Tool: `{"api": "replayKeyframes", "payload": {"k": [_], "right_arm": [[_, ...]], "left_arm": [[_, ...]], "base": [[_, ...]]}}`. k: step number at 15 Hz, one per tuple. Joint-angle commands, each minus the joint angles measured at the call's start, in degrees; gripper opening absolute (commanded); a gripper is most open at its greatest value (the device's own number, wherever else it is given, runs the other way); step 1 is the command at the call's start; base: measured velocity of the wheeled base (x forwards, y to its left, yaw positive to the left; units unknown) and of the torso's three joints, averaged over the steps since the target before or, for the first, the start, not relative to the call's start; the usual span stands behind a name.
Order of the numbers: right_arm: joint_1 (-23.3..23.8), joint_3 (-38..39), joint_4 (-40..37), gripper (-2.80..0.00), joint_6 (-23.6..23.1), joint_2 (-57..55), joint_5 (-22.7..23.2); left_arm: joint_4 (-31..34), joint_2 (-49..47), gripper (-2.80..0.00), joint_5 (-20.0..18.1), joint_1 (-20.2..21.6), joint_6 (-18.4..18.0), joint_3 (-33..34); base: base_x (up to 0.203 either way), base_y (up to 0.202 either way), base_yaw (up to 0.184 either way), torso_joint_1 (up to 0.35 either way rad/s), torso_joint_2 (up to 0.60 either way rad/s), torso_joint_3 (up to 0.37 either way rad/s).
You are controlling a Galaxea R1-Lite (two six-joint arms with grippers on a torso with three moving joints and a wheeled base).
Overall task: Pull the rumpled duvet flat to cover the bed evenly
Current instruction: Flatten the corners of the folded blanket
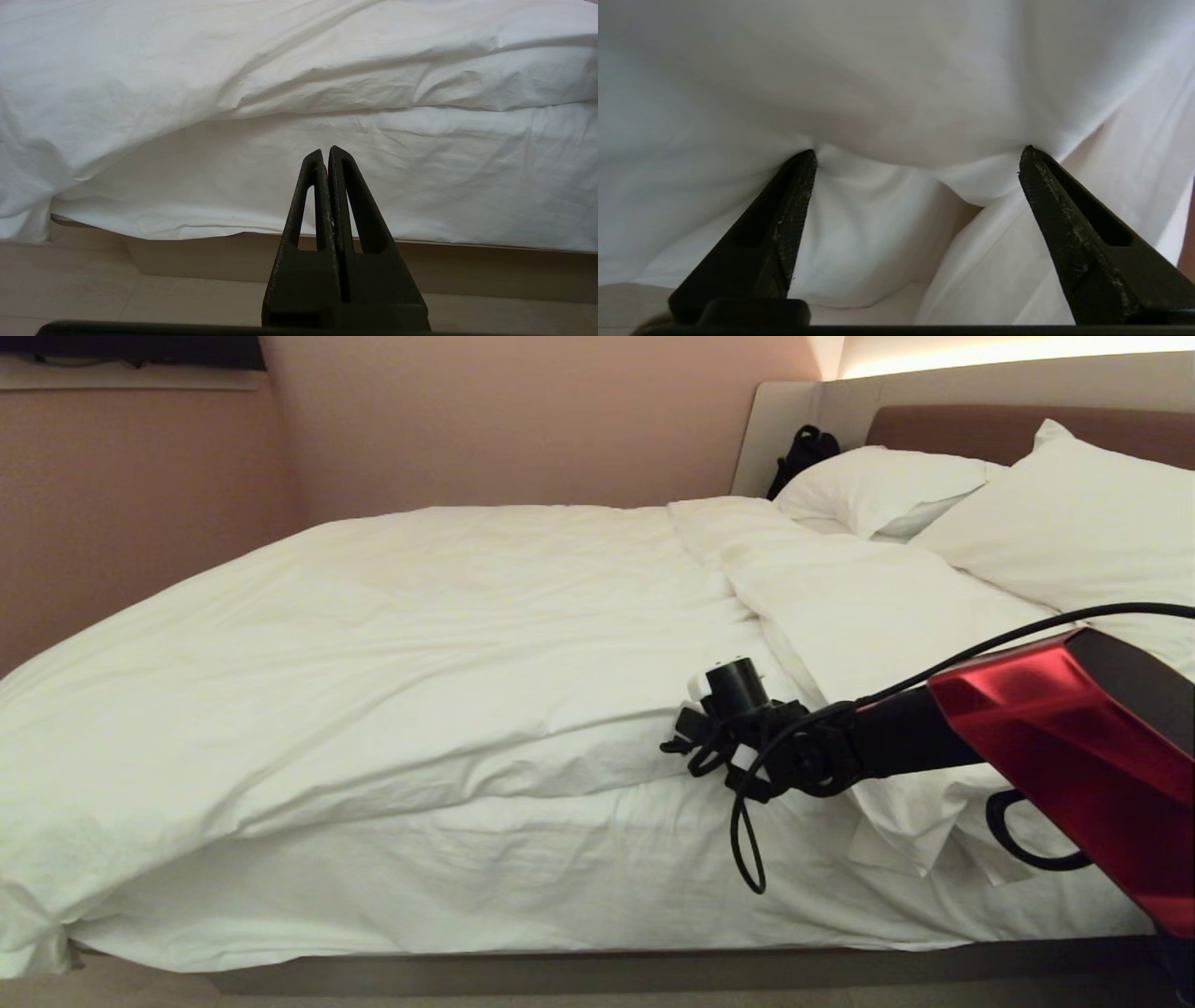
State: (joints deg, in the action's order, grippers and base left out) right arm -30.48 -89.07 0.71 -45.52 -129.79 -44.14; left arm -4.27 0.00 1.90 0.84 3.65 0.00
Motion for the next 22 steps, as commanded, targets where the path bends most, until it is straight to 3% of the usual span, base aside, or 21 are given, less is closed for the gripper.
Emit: {"api": "replayKeyframes", "payload": {"k": [1,12,22], "right_arm": [[-0.02,-0.78,0.07,0.0,-0.6,-0.11,-0.82],[-1.6,0.03,-0.09,0.0,-0.71,3.85,-2.88],[0.38,-3.83,3.31,0.0,-0.71,-1.35,-3.34]], "left_arm": [[-0.04,-0.08,-2.8,0.03,0.04,0.04,0.0],[-0.04,-0.09,-2.8,0.03,0.04,0.04,0.0],[-0.04,-0.06,-2.8,0.03,0.04,0.04,0.0]], "base": [[0.0,0.0,0.0,0.0,0.0,0.0],[0.0,0.0,0.0,0.0,0.0,0.0],[0.0,0.0,0.0,0.0,0.0,0.0]]}}
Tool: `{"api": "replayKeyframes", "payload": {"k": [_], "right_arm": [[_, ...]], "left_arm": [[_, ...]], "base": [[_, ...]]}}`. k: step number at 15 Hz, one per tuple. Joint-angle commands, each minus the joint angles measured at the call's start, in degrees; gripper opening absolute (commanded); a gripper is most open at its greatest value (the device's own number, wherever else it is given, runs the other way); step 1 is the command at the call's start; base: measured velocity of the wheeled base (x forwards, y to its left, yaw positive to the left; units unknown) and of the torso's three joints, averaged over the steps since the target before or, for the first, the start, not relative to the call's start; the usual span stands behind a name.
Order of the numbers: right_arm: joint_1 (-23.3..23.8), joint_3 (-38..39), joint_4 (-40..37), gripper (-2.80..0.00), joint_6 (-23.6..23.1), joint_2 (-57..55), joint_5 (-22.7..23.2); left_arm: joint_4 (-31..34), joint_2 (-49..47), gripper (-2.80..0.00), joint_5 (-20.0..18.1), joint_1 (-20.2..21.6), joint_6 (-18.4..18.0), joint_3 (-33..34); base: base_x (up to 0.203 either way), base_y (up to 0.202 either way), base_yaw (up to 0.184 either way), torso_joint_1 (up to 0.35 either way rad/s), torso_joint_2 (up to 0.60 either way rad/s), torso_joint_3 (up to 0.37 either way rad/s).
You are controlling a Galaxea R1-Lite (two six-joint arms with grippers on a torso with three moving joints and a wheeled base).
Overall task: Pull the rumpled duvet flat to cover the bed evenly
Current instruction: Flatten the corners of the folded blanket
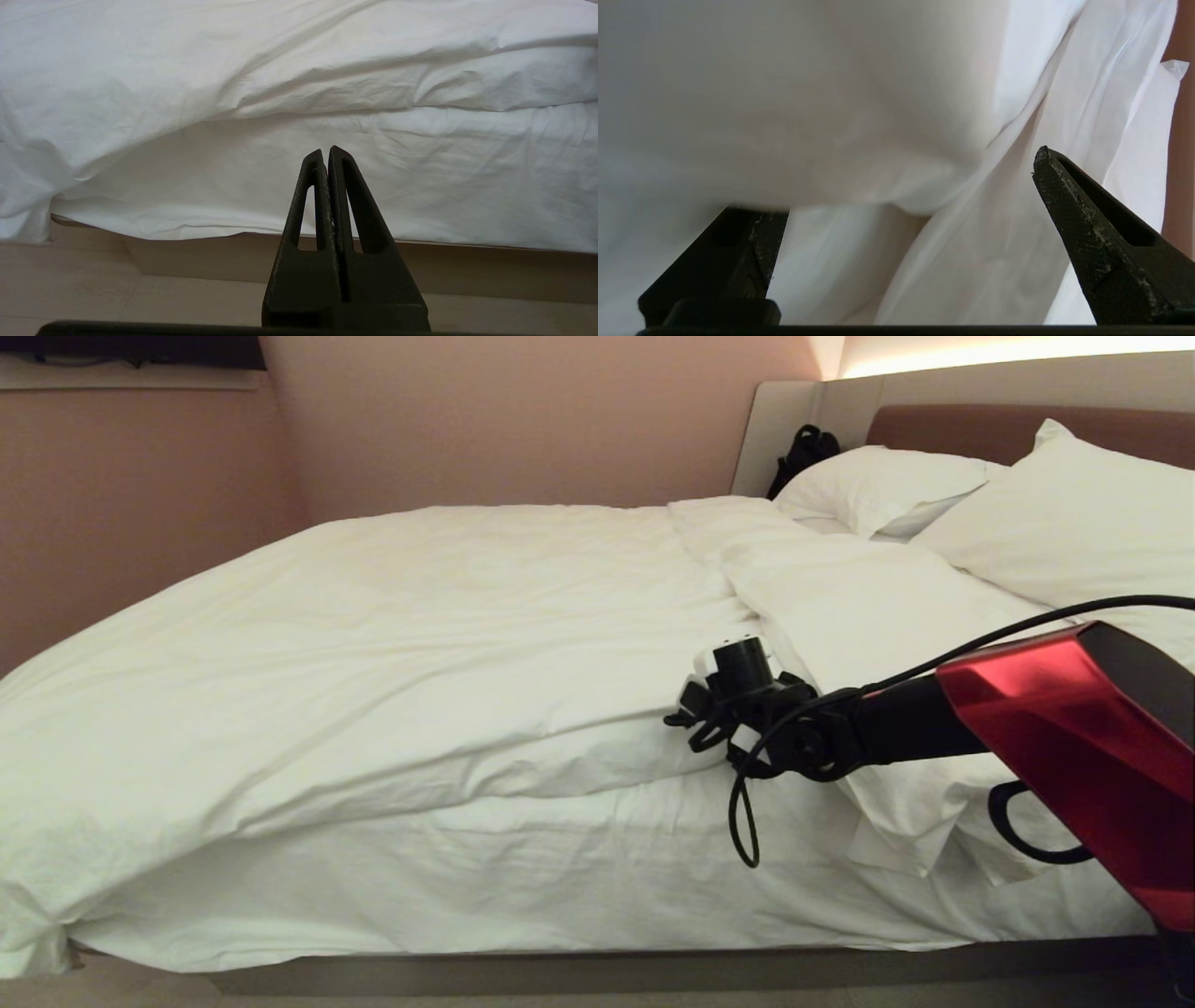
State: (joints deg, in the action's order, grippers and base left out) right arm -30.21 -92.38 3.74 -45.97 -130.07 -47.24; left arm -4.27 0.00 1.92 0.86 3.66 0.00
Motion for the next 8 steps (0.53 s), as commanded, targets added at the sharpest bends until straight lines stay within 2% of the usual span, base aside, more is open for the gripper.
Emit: {"api": "replayKeyframes", "payload": {"k": [1,8], "right_arm": [[0.15,-1.2,0.31,0.0,-0.26,-1.76,-0.31],[0.38,-9.13,3.45,0.0,-0.6,-10.24,-1.28]], "left_arm": [[-0.04,0.0,-2.8,0.01,0.02,0.03,0.0],[-0.04,-0.09,-2.8,0.01,0.02,0.03,0.0]], "base": [[0.0,0.0,0.0,0.0,0.0,0.0],[0.0,0.0,0.0,0.0,0.0,0.0]]}}
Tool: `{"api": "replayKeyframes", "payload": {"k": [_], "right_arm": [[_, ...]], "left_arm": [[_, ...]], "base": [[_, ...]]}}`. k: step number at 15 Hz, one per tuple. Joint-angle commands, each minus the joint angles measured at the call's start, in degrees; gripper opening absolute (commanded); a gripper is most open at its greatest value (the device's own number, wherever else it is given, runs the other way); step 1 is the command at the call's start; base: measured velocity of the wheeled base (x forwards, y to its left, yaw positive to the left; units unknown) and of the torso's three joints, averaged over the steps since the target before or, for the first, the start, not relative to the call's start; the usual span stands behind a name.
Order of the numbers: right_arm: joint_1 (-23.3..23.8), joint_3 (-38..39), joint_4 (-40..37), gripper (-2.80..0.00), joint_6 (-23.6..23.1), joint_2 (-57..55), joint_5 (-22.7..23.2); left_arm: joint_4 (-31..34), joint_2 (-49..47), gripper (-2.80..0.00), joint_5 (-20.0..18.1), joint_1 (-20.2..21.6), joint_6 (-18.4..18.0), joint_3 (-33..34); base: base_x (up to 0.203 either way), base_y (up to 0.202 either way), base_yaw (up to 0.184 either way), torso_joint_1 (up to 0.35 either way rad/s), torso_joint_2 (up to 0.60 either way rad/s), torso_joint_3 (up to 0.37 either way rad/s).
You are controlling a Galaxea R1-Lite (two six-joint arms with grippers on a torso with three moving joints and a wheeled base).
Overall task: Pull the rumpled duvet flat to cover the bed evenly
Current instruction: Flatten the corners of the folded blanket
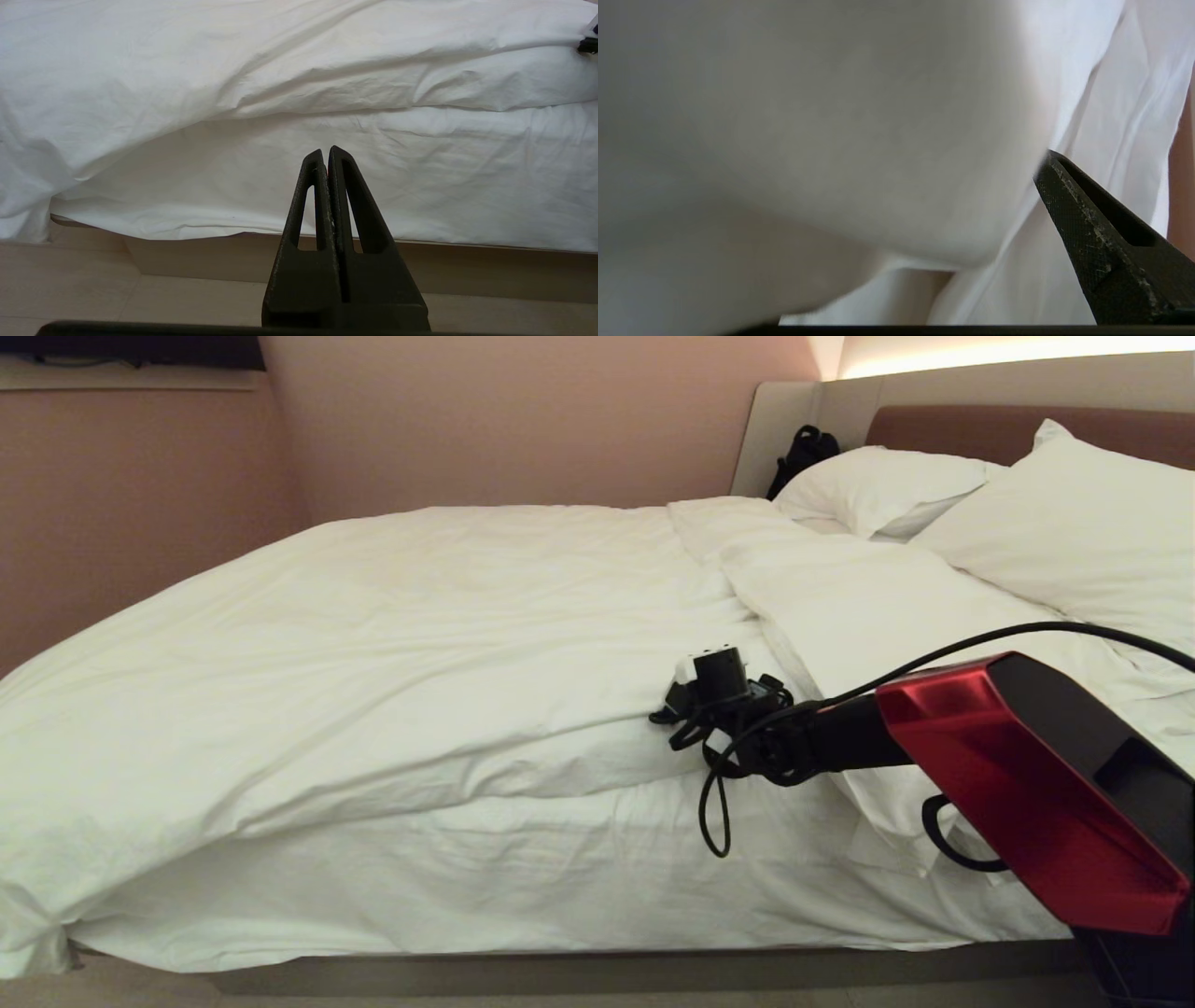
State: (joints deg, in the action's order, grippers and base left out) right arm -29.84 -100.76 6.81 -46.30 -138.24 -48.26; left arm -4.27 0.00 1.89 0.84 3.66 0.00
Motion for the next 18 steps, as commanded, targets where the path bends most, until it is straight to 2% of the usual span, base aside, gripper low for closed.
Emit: {"api": "replayKeyframes", "payload": {"k": [1,4,10,11,12,18], "right_arm": [[0.29,-1.85,0.33,0.0,-0.48,-2.81,-0.33],[1.23,-4.61,0.07,0.0,-0.55,-4.22,-0.6],[1.45,-4.53,0.22,0.0,-0.46,-4.31,-0.69],[1.45,-4.53,0.26,-1.01,-0.4,-4.38,-0.64],[1.45,-4.62,0.4,-2.8,-0.37,-4.4,-0.6],[1.62,-4.71,0.4,-2.8,-0.36,-3.57,-0.61]], "left_arm": [[-0.04,-0.09,-2.8,0.04,0.03,0.03,0.0],[-0.04,-0.09,-2.8,0.04,0.03,0.03,0.0],[-0.04,0.0,-2.8,0.04,0.03,0.03,0.0],[-0.04,-0.09,-2.8,0.04,0.03,0.03,0.0],[-0.04,-0.09,-2.8,0.04,0.03,0.03,0.0],[-0.04,-0.08,-2.8,0.04,0.03,0.03,0.0]], "base": [[0.0,0.0,0.0,0.0,0.0,0.0],[0.0,0.0,0.0,0.0,0.0,0.0],[0.0,0.0,0.0,0.0,0.0,0.0],[0.0,0.0,0.0,0.0,0.0,0.0],[0.0,0.0,0.0,0.0,0.0,0.0],[0.0,0.0,0.0,0.0,0.0,0.0]]}}
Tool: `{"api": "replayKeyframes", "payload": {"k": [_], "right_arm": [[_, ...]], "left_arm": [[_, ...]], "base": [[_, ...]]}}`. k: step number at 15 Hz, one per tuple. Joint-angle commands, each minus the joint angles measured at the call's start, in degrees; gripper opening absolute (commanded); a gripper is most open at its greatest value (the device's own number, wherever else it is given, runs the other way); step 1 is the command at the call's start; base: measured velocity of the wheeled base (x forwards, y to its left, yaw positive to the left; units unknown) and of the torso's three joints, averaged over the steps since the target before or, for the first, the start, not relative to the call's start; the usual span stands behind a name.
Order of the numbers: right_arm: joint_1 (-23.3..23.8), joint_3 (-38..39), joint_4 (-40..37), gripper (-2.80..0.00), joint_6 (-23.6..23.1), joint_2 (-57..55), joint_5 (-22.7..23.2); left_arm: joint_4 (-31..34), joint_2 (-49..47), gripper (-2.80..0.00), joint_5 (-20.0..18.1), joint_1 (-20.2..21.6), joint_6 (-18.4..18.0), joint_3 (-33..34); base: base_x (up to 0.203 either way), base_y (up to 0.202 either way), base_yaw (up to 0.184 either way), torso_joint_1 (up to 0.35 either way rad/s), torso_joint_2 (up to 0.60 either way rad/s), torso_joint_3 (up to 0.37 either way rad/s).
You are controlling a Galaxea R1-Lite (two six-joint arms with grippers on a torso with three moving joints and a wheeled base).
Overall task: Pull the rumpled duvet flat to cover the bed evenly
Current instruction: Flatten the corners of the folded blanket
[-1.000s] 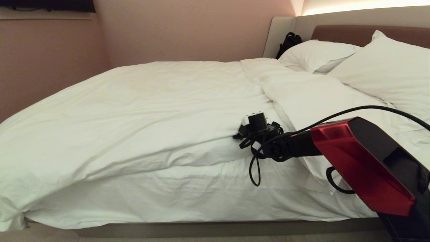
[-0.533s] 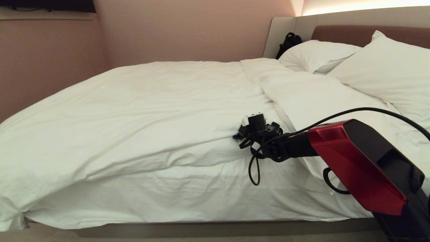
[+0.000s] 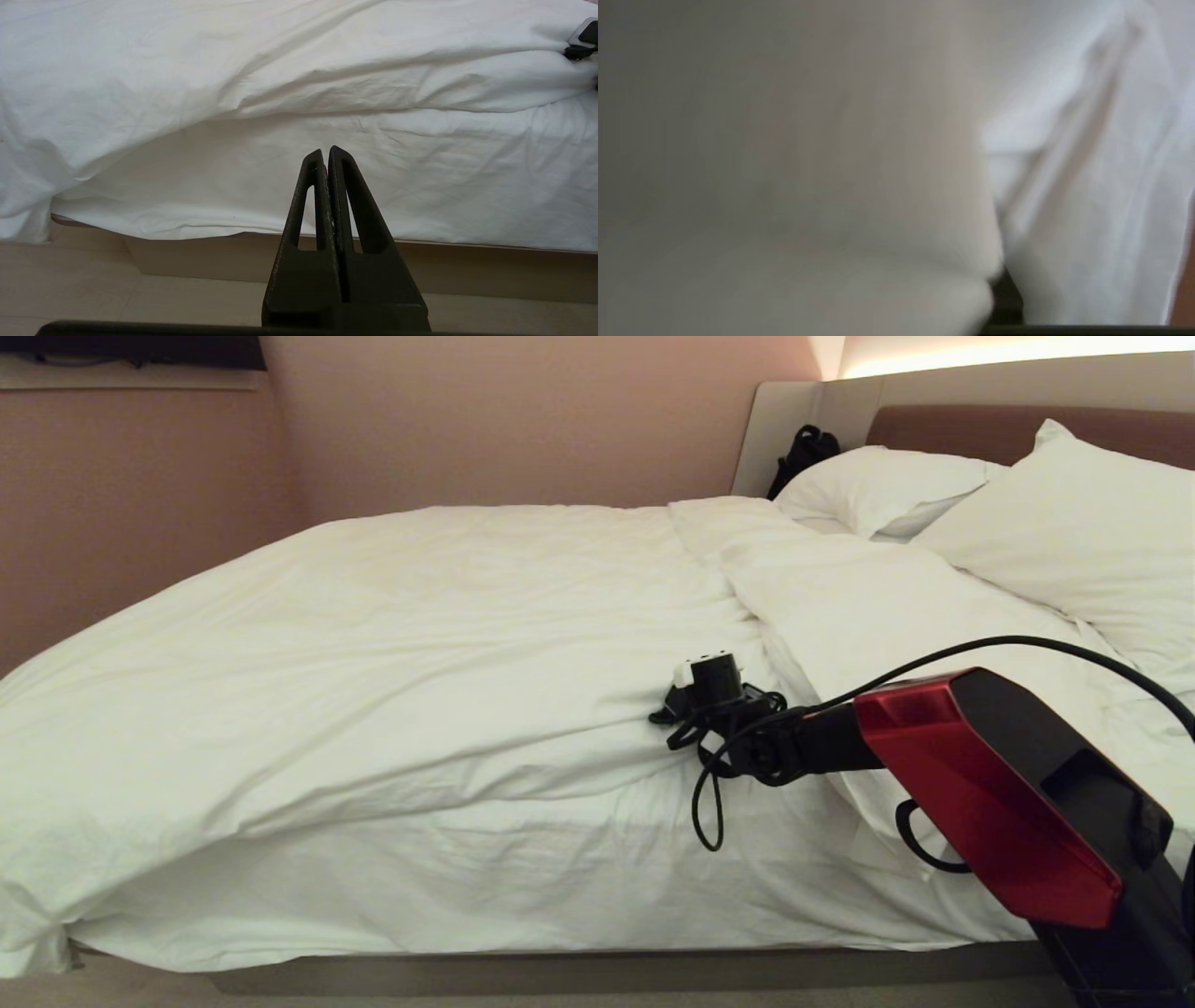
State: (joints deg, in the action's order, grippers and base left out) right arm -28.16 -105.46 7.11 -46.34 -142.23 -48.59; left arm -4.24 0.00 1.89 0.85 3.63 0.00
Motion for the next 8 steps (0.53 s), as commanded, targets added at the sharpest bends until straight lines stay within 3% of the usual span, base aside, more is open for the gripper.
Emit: {"api": "replayKeyframes", "payload": {"k": [1,8], "right_arm": [[0.03,-0.01,0.04,-2.8,-0.33,0.87,-0.28],[0.74,1.29,-0.6,-2.8,-0.42,5.28,-0.36]], "left_arm": [[-0.06,-0.08,-2.8,0.04,0.03,0.06,0.0],[-0.06,-0.02,-2.8,0.04,0.03,0.06,0.0]], "base": [[0.0,0.0,0.0,0.0,0.0,0.0],[0.0,0.0,0.0,0.0,0.0,0.0]]}}
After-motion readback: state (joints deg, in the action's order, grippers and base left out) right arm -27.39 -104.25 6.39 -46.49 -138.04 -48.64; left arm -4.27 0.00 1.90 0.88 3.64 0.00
